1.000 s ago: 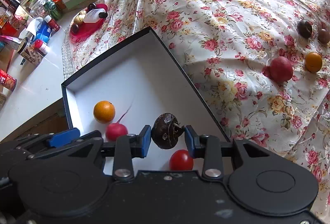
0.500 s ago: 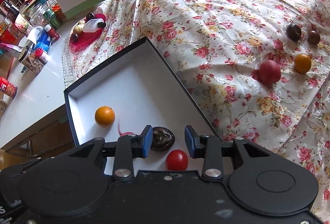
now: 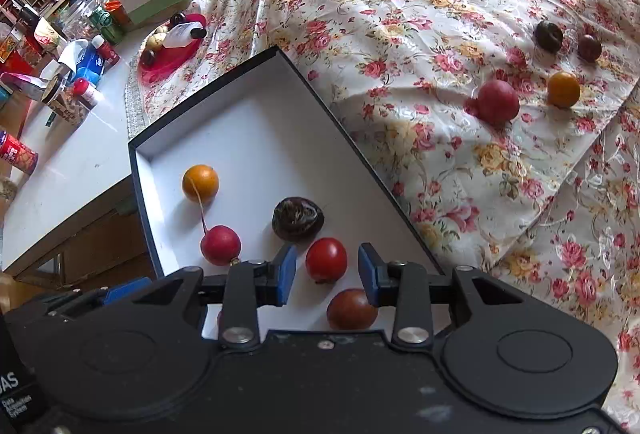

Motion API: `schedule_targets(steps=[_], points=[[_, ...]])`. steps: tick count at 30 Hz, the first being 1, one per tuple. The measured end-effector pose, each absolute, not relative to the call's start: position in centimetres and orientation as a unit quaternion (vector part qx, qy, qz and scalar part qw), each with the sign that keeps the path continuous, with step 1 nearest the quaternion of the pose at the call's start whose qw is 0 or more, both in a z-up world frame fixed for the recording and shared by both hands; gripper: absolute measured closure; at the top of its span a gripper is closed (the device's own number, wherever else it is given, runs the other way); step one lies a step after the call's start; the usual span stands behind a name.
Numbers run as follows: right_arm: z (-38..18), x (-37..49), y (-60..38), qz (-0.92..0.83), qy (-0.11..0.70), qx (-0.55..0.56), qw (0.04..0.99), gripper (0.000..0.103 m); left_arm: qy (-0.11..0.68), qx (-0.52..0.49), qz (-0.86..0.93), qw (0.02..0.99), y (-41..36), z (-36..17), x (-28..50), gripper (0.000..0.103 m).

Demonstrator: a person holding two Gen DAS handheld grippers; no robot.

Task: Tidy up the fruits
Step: 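Lower the radish and plum into the white box and open both tools, then move both open tools back over the remaining fruits on the bed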

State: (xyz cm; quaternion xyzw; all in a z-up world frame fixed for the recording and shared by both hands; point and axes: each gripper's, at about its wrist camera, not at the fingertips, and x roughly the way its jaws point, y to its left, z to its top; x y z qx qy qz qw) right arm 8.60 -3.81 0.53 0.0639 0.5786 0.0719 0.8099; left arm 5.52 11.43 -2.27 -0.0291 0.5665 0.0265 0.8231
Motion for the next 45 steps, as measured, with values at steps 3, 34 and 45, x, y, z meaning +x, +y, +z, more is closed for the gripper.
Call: schedule_targets(steps=[3, 34, 45], points=[[0.5, 7.8, -4.1, 0.074, 0.582, 0.063, 0.807, 0.065, 0.567, -0.032, 0.024, 0.823, 11.1, -2.0, 5.0, 0.058], [2.4, 10.2, -23.4, -0.116, 0.555, 0.139, 0.812, 0.065, 0.563, 0.044, -0.075, 0.822, 0.8, 0.2, 8.7, 0.058], [1.5, 19.3, -26.5, -0.129, 0.547, 0.169, 0.810, 0.065, 0.548, 0.050, -0.106, 0.828, -3.6, 1.8, 14.7, 0.058]])
